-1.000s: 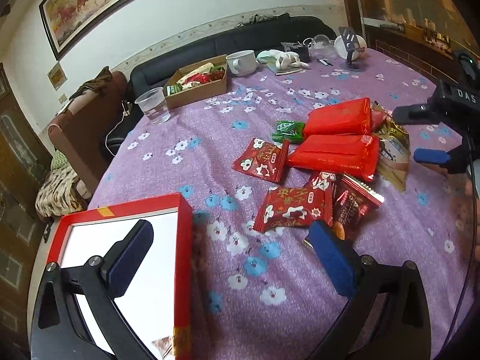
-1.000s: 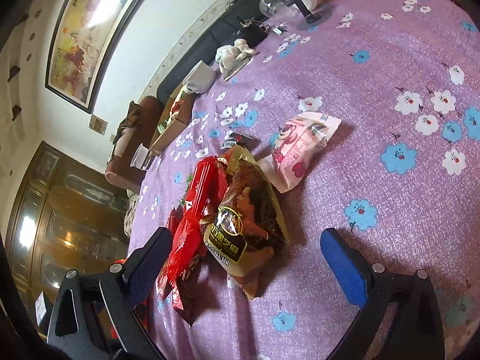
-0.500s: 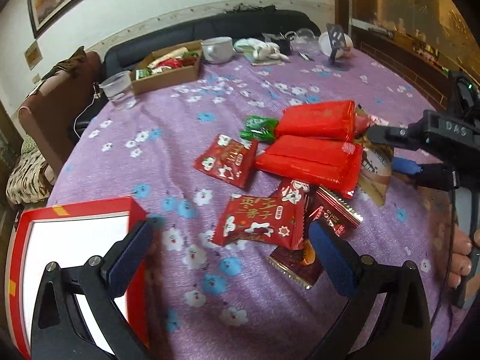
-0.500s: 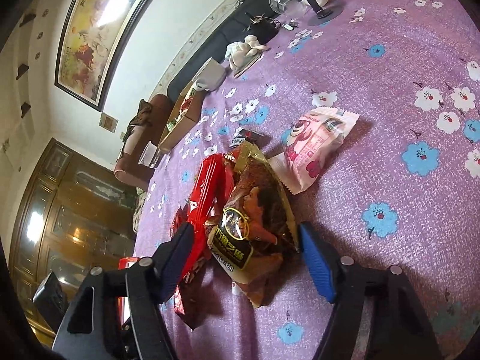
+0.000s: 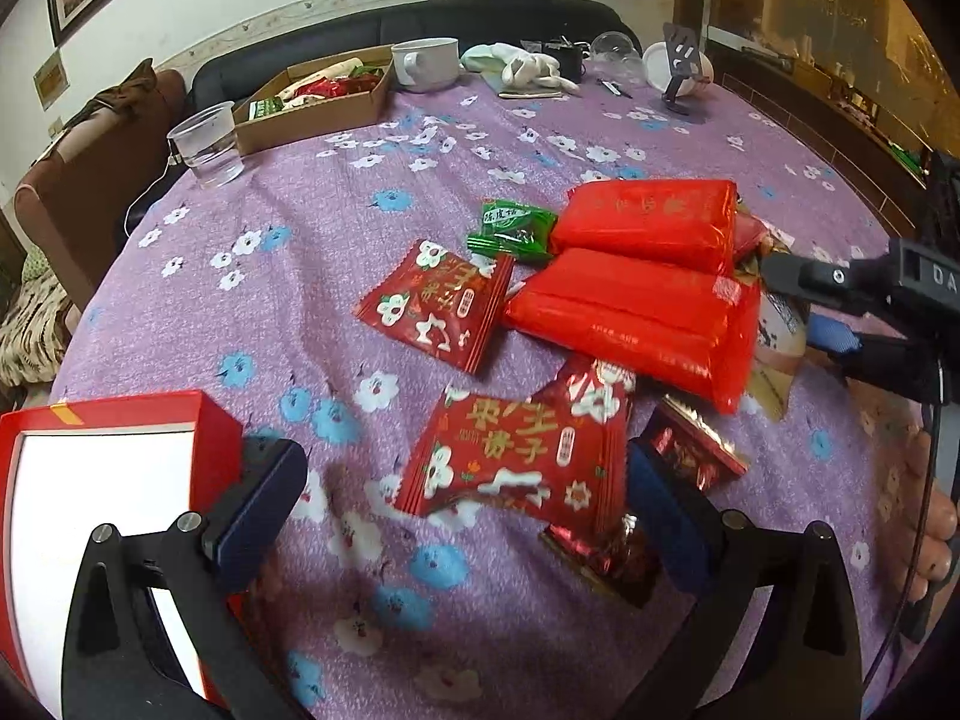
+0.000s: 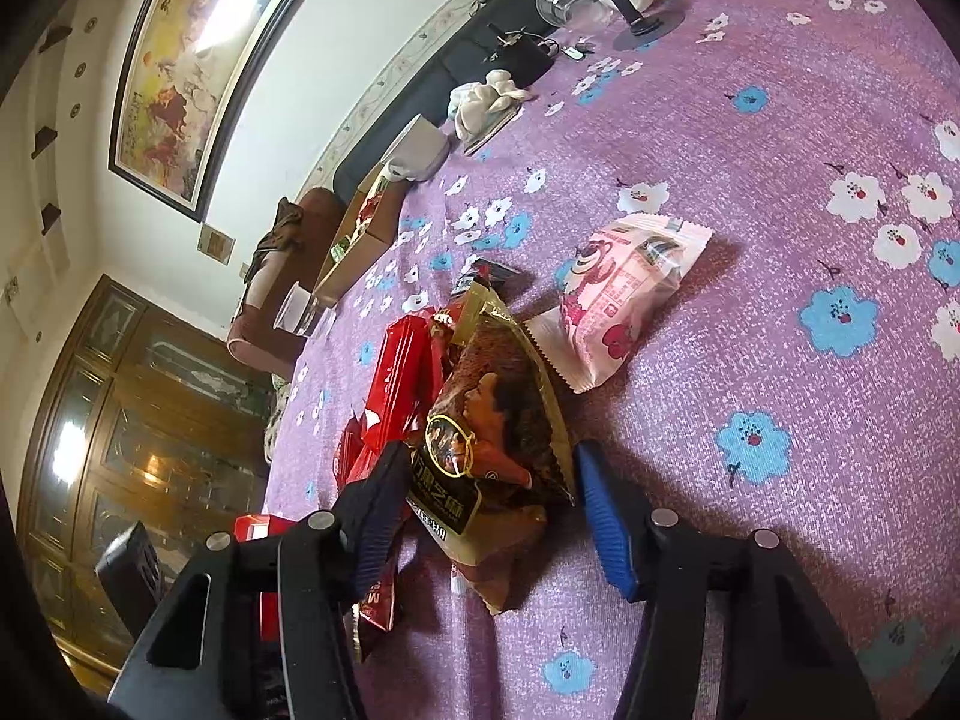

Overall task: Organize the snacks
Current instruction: 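Move the left tool to a red flower-print packet while the right tool approaches a gold snack bag, then grasp the red flower-print packet with the left tool while the right tool grasps the gold bag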

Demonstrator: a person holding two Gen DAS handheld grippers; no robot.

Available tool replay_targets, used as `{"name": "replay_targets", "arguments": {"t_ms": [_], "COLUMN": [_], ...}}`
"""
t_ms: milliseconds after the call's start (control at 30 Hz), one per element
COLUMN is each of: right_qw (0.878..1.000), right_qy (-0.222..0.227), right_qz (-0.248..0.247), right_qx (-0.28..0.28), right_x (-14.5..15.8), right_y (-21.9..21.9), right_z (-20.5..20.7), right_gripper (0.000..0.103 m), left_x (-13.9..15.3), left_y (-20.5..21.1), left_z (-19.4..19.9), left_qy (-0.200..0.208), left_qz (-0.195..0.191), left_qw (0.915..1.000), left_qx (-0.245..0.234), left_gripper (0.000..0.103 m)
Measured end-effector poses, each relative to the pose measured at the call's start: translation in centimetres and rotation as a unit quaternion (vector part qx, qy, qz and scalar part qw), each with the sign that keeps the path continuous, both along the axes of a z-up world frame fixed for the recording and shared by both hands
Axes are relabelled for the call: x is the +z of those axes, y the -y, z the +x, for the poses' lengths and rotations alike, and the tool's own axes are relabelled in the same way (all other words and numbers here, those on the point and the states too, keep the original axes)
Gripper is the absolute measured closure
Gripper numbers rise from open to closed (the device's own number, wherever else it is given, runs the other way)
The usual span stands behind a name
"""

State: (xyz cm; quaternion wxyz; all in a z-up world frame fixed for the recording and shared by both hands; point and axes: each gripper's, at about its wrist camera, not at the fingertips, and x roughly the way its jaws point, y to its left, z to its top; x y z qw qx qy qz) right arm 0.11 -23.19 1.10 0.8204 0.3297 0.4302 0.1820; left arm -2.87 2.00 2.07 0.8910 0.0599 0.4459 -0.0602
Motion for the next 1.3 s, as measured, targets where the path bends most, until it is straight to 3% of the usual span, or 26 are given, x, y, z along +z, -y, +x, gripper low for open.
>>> {"name": "replay_targets", "arguments": {"t_ms": [200, 400, 567, 700, 933, 1067, 1300], "right_qw": [1.000, 0.999, 0.998, 0.998, 0.999, 0.999, 1.000], "right_qy": [0.001, 0.008, 0.004, 0.001, -0.002, 0.000, 0.029], "right_qz": [-0.016, -0.051, -0.061, -0.059, -0.048, -0.035, -0.006], "right_qx": [0.001, 0.014, 0.024, 0.023, 0.009, 0.007, -0.010], "right_x": [0.2, 0.6, 0.7, 0.8, 0.9, 0.9, 1.9], "right_y": [-0.5, -1.4, -1.8, -1.5, -0.5, -0.2, 1.0], "right_z": [0.0, -0.2, -0.5, -0.9, -1.3, -1.3, -1.6], "right_gripper": [0.045, 0.047, 0.050, 0.052, 0.054, 0.054, 0.062], "left_x": [-0.3, -0.2, 0.0, -0.4, 0.2, 0.2, 0.1], "left_y": [2.1, 4.1, 5.4, 6.5, 5.7, 4.5, 3.4], "left_z": [0.3, -0.2, -0.9, -1.7, -1.7, -1.5, -1.0], "left_qy": [-0.001, -0.007, -0.013, -0.008, 0.001, 0.004, -0.009], "left_qz": [0.007, -0.008, 0.001, 0.031, 0.020, -0.006, -0.040], "left_qw": [0.9997, 0.9987, 0.9978, 0.9967, 0.9975, 0.9981, 0.9974], "left_qx": [-0.022, -0.050, -0.065, -0.075, -0.068, -0.061, -0.059], "left_gripper": [0.000, 0.006, 0.020, 0.032, 0.069, 0.079, 0.082]}}
